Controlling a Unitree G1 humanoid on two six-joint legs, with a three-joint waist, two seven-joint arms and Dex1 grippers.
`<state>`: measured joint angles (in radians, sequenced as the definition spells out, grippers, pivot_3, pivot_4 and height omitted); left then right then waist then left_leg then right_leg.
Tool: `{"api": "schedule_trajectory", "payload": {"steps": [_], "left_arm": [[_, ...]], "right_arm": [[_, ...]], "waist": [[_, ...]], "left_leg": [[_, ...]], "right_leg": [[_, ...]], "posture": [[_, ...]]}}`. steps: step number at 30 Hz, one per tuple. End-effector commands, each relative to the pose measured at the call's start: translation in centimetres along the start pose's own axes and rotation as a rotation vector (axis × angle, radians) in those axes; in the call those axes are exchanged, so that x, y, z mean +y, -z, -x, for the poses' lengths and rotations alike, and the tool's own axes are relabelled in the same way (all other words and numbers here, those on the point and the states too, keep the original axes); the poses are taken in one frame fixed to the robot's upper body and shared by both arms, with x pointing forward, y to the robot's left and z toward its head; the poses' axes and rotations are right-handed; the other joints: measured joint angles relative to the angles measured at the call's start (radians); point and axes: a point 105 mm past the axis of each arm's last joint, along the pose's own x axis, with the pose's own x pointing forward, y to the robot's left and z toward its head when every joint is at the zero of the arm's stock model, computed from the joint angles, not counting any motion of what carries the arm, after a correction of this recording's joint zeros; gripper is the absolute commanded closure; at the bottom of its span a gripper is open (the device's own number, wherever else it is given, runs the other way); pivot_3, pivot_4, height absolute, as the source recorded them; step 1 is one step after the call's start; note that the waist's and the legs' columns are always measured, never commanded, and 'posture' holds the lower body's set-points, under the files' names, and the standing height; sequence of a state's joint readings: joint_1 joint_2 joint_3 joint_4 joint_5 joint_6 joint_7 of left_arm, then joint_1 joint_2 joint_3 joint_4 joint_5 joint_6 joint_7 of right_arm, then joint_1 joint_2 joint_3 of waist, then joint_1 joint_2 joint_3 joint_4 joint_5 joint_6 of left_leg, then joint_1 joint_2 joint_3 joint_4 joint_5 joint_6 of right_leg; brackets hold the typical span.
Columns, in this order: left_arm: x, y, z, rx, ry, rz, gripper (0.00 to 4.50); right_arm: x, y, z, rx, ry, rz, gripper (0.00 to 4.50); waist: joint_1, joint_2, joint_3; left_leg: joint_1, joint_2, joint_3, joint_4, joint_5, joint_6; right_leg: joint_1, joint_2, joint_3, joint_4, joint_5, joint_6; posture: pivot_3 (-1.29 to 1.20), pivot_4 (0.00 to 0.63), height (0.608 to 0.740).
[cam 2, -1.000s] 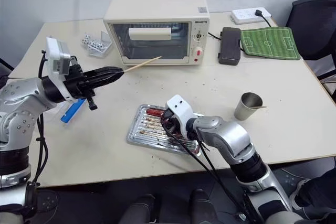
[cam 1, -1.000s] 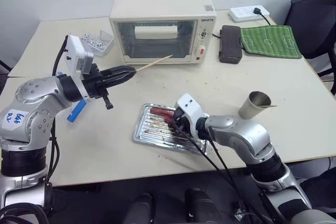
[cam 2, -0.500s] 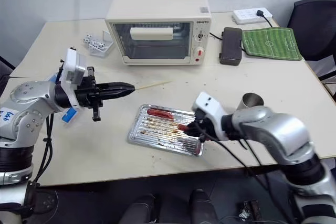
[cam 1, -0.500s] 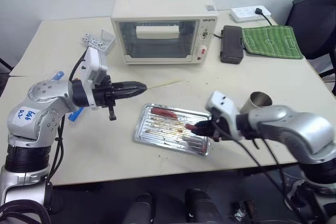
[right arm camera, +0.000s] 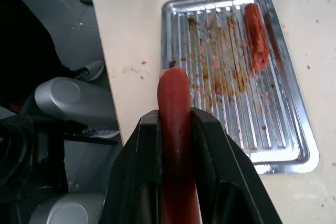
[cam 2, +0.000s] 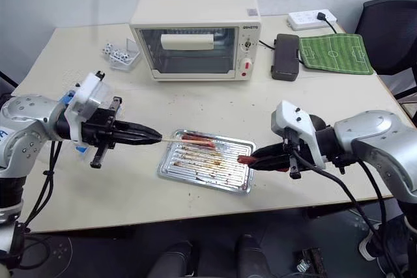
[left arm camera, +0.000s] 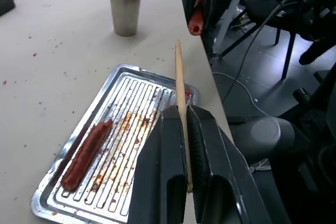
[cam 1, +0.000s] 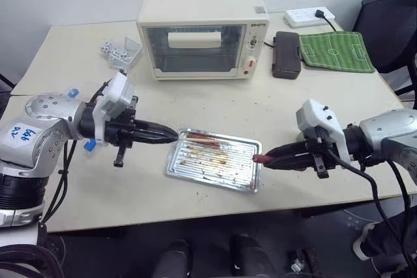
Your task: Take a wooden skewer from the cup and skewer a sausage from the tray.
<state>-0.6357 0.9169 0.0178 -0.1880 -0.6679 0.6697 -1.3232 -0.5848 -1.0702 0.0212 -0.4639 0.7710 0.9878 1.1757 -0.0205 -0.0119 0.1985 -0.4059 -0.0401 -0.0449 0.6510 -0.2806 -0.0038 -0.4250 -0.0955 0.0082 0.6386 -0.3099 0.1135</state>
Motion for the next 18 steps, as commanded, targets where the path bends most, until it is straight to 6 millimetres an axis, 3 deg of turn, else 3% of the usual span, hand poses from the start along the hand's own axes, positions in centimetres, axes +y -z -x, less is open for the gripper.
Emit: {"api": "schedule_trajectory", "payload": {"steps": [1,13,18], "left_arm": [[-0.8,-1.4,-0.5,-0.013,0.048,-0.057,4.5],[-1.2,-1.4,-0.9,-0.007,0.079,-0.066,4.5],[-0.9,-1.4,-1.2,-0.013,0.078,-0.072,4.5]], "right_arm": [[0.3,-1.2,0.2,-0.033,0.005,0.052,3.76],[0.5,-1.8,-0.3,-0.068,0.004,0.042,3.76],[1.2,-2.9,-0.3,-0.099,-0.027,0.049,3.76]], "waist": [[0.002,0.0,0.0],[0.015,0.0,0.0],[0.02,0.0,0.0]], "left_leg": [[0.0,0.0,0.0,0.0,0.0,0.0],[0.0,0.0,0.0,0.001,0.001,-0.001],[0.0,0.0,0.0,0.002,0.001,-0.001]], "right_leg": [[0.0,0.0,0.0,0.0,0.0,0.0],[0.0,0.0,0.0,0.001,0.0,0.0],[0.0,0.0,0.0,0.001,0.0,0.0]], "posture": [[0.0,0.15,0.74],[0.0,0.15,0.74],[0.0,0.15,0.74]]}}
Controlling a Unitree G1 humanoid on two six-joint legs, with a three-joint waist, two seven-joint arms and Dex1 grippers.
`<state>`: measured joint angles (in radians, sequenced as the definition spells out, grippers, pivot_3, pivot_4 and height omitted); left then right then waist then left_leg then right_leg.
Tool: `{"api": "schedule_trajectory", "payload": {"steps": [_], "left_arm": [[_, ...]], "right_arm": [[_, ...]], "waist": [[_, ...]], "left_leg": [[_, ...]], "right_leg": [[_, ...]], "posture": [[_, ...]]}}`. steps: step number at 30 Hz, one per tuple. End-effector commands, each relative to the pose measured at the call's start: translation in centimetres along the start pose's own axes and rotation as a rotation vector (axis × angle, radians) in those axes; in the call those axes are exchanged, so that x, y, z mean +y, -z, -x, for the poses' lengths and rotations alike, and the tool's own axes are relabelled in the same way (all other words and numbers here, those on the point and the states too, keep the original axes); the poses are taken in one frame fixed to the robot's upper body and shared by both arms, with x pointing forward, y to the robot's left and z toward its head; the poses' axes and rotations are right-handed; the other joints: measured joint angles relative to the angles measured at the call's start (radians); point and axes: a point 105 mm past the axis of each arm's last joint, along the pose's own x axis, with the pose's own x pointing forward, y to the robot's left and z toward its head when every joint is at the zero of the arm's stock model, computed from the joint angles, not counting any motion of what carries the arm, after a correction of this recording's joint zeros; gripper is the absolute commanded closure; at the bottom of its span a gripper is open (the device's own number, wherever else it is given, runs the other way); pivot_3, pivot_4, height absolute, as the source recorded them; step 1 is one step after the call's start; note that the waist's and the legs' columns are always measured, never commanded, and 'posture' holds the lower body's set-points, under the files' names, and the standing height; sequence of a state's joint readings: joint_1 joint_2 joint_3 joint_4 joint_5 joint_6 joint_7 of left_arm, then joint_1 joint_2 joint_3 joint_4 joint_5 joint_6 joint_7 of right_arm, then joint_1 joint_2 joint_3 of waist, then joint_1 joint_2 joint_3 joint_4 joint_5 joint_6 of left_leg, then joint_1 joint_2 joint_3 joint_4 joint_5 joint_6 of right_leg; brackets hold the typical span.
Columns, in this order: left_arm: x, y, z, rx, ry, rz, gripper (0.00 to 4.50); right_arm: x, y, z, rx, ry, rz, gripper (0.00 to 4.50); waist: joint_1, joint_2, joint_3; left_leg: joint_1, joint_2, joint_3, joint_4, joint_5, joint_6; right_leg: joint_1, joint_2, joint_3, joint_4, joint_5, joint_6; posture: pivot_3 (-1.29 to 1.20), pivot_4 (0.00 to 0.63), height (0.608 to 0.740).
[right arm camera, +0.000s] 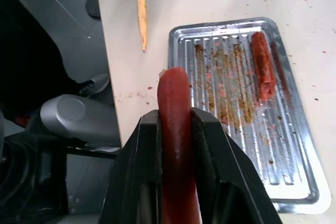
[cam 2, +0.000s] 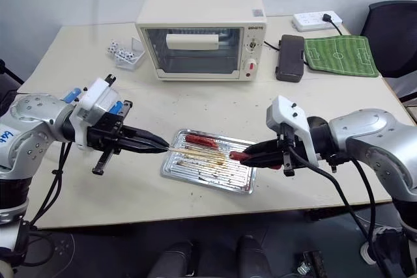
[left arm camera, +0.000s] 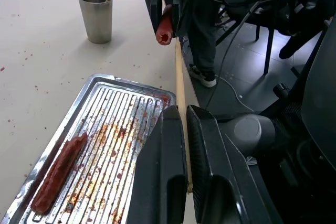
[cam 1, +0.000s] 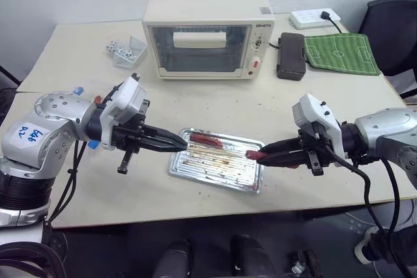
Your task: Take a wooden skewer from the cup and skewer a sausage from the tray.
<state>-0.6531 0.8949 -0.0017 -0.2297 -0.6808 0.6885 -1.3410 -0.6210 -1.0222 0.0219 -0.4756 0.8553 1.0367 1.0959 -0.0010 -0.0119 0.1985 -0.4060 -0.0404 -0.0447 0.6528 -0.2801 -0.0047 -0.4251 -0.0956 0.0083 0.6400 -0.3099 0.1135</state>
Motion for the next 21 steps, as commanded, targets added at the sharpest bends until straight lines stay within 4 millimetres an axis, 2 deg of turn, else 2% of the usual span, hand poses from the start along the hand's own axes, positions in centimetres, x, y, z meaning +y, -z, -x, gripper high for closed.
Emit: {"api": "schedule_trajectory", "payload": {"steps": [1,11,21], "left_arm": [[-0.1,-0.8,-0.3,-0.005,0.009,-0.052,4.5],[0.1,-1.1,-0.7,-0.018,0.019,-0.07,4.5],[-0.2,-0.8,0.1,0.008,0.017,-0.066,4.5]], "right_arm": [[1.2,-1.8,0.3,-0.039,-0.019,0.07,3.76],[2.3,-2.0,-0.2,-0.035,-0.043,0.081,3.76],[1.3,-0.5,0.5,-0.01,0.016,0.032,3.76]], "waist": [[0.0,0.0,0.0],[0.0,0.0,0.0],[0.0,0.0,0.0]], "left_leg": [[0.0,0.0,0.0,0.0,0.0,0.0],[0.0,0.0,0.0,0.001,0.0,0.0],[0.0,0.0,0.0,0.001,0.0,0.0]], "right_leg": [[0.0,0.0,0.0,0.0,0.0,0.0],[0.0,0.0,0.0,0.002,0.0,0.0],[0.0,0.001,0.0,0.002,0.0,0.0]], "posture": [[0.0,0.15,0.74],[0.0,0.15,0.74],[0.0,0.15,0.74]]}}
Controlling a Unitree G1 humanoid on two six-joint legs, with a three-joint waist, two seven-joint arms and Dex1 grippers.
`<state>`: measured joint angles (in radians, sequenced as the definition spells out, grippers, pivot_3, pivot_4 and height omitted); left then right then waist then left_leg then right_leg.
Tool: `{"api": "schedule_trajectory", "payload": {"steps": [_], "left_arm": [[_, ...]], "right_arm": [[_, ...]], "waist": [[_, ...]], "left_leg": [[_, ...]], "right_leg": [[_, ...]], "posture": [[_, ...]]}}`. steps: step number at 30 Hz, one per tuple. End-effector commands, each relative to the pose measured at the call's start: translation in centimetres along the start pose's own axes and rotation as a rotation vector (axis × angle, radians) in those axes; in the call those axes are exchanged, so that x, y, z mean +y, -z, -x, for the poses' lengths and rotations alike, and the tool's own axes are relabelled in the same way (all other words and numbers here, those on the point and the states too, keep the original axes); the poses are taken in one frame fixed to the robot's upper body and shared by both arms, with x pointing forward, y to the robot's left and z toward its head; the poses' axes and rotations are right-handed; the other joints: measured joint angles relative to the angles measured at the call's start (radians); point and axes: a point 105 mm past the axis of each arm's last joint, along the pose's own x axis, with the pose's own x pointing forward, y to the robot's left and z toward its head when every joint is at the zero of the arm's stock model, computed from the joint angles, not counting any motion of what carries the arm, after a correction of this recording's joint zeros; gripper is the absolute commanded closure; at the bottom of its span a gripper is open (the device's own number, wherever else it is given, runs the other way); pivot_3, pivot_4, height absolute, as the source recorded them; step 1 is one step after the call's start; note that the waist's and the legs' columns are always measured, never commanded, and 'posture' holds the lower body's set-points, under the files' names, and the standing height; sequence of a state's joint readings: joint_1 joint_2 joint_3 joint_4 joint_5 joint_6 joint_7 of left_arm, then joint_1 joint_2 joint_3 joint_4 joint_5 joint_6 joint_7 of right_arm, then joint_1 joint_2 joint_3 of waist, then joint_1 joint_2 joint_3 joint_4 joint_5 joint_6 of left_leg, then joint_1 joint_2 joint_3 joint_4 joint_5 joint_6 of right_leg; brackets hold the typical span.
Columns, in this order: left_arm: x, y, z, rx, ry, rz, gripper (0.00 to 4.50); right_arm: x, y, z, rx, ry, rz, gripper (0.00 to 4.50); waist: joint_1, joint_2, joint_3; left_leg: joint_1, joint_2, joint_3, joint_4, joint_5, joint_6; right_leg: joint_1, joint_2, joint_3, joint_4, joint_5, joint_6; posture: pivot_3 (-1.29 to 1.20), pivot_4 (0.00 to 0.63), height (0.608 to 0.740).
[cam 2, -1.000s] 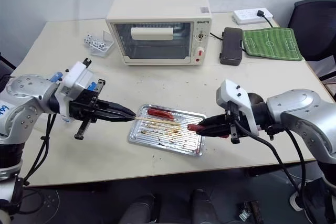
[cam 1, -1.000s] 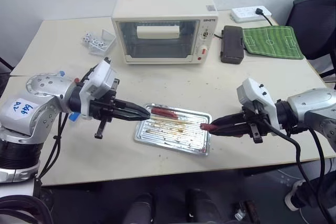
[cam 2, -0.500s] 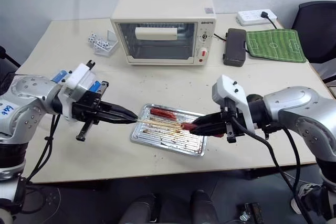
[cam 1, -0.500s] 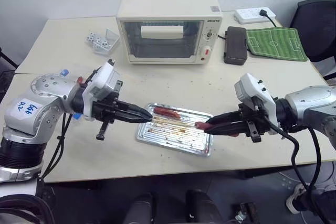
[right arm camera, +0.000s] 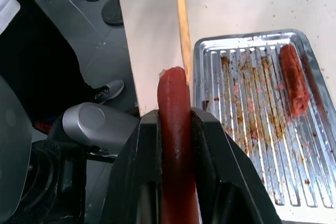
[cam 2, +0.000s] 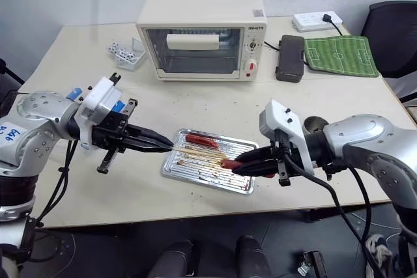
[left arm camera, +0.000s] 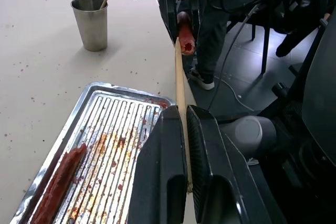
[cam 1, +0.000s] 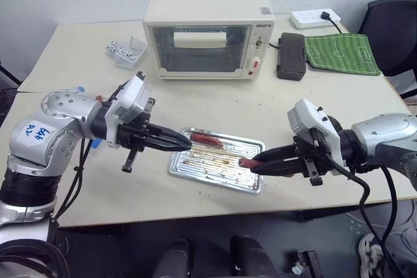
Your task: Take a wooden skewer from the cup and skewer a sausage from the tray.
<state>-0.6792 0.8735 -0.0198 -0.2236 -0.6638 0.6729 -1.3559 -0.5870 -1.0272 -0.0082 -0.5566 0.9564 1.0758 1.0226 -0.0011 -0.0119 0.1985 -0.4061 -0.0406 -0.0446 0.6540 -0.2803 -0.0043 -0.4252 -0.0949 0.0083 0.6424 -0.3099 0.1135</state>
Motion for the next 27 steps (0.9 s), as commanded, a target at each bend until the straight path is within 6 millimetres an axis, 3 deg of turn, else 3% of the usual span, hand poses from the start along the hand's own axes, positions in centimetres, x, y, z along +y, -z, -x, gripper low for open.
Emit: {"api": "schedule_trajectory", "payload": {"steps": [1,9,21,27], "left_arm": [[-0.3,-0.5,0.6,0.011,-0.009,-0.037,4.5],[-0.2,-0.4,0.7,0.019,-0.013,-0.038,4.5],[0.1,-0.4,0.2,0.013,0.0,-0.047,4.5],[0.3,-0.6,0.4,0.014,0.001,-0.051,4.5]], "right_arm": [[-0.4,-0.3,1.2,0.002,0.053,0.035,3.76],[-0.6,-0.1,1.7,0.004,0.061,0.03,3.76],[0.4,-1.5,1.3,-0.038,0.022,0.042,3.76],[0.6,-1.2,0.9,-0.026,0.015,0.042,3.76]], "waist": [[0.0,0.0,0.0],[0.0,0.0,0.0],[0.0,0.0,0.0],[0.0,0.0,0.0]], "left_leg": [[0.0,0.0,0.0,0.0,0.0,0.0],[0.0,0.0,0.0,0.001,0.0,0.0],[0.0,0.0,0.0,0.001,0.0,0.0],[0.0,0.0,0.0,0.001,0.0,0.0]], "right_leg": [[0.0,0.0,0.0,0.0,0.0,0.0],[0.0,0.0,0.0,0.0,0.0,0.0],[0.0,0.0,0.0,0.0,0.0,0.0],[0.0,0.0,0.0,0.001,0.0,0.0]], "posture": [[0.0,0.15,0.74],[0.0,0.15,0.74],[0.0,0.15,0.74],[0.0,0.15,0.74]]}}
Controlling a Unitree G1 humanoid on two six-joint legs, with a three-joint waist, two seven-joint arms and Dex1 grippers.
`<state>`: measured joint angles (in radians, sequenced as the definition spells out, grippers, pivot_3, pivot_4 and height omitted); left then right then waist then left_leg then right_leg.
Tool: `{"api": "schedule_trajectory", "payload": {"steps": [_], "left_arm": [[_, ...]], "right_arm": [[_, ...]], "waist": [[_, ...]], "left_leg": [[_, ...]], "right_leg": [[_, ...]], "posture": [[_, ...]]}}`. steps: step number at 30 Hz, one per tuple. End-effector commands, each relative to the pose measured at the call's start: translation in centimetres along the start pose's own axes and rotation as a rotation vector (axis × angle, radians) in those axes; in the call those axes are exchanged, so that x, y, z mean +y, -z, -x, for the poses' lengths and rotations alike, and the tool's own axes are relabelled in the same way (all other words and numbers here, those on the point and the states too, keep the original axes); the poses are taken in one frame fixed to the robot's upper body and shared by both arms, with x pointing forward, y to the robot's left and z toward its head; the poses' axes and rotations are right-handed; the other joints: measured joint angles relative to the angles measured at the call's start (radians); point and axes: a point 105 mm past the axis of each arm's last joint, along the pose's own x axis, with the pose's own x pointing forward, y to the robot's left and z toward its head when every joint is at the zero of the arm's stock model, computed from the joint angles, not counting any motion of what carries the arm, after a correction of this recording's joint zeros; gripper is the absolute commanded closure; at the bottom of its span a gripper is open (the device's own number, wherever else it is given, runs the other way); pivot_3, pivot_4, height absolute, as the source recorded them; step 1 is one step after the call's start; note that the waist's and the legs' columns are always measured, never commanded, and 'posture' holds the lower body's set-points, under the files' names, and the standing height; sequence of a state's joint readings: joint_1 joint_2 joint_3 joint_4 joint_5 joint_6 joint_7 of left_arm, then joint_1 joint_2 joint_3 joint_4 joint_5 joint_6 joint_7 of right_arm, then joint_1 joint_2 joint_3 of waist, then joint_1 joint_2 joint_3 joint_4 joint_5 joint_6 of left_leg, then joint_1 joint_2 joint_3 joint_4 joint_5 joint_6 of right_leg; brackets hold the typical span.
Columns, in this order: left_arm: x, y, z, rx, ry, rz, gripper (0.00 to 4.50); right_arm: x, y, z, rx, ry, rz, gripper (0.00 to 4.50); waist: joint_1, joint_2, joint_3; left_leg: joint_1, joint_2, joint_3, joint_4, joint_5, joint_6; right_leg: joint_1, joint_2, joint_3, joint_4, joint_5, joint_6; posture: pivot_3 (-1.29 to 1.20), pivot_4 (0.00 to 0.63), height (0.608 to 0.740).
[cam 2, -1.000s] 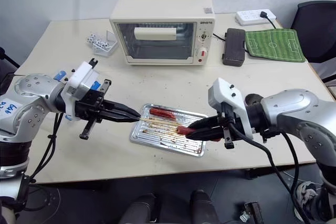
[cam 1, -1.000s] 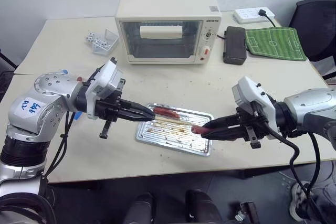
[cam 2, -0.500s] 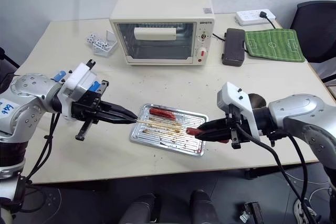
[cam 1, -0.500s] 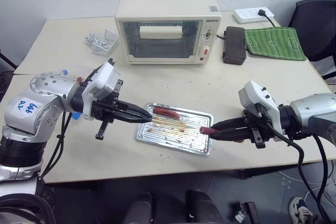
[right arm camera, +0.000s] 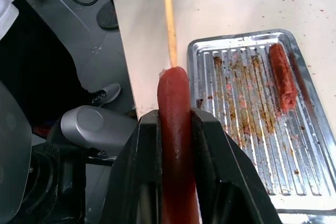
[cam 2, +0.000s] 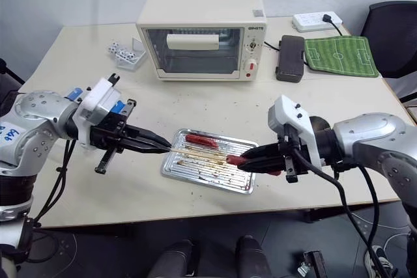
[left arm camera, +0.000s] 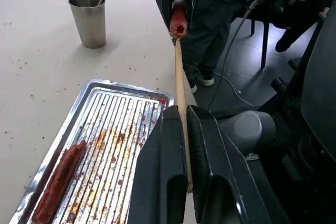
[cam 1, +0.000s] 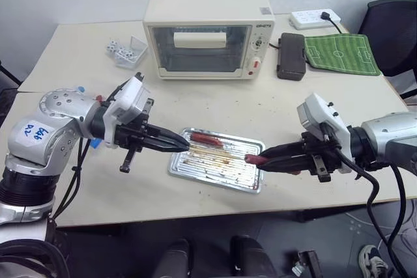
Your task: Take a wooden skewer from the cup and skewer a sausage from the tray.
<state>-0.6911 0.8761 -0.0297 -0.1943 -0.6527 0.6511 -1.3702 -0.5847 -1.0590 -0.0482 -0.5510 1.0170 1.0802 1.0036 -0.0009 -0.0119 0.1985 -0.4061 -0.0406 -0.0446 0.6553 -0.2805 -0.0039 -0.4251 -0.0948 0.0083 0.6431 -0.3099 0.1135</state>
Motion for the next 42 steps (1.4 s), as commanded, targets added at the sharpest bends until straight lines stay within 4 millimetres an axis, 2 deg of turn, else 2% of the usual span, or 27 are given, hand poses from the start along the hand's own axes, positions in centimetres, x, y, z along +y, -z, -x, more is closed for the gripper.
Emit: {"api": "schedule_trajectory", "payload": {"steps": [1,14,32,42], "left_arm": [[0.0,-0.7,0.2,0.011,0.001,-0.047,4.5],[0.0,-0.7,0.3,0.014,0.004,-0.052,4.5],[0.7,-1.2,-0.4,0.004,0.017,-0.075,4.5],[0.8,-0.9,0.7,0.03,-0.012,-0.066,4.5]], "right_arm": [[0.4,-0.4,0.1,-0.001,0.004,0.044,3.76],[-0.4,0.0,0.2,-0.001,0.028,0.026,3.76],[0.3,-0.7,-1.5,-0.013,-0.031,0.066,3.76],[-0.6,0.6,0.3,0.023,0.034,0.011,3.76]], "waist": [[0.0,0.0,0.0],[0.0,0.0,0.0],[0.0,0.0,0.0],[0.0,0.0,0.0]], "left_leg": [[0.0,0.0,0.0,0.0,0.0,0.0],[0.0,0.0,0.0,0.001,0.0,0.0],[0.0,0.0,0.0,0.003,0.0,0.0],[-0.001,0.0,0.0,0.003,0.0,0.0]], "right_leg": [[0.0,0.0,0.0,0.0,0.0,0.0],[0.0,0.0,0.0,0.001,0.0,0.0],[0.0,0.0,0.0,0.002,0.0,0.0],[0.0,0.001,0.0,0.002,0.0,0.0]], "posture": [[0.0,0.15,0.74],[0.0,0.15,0.74],[0.0,0.15,0.74],[0.0,0.15,0.74]]}}
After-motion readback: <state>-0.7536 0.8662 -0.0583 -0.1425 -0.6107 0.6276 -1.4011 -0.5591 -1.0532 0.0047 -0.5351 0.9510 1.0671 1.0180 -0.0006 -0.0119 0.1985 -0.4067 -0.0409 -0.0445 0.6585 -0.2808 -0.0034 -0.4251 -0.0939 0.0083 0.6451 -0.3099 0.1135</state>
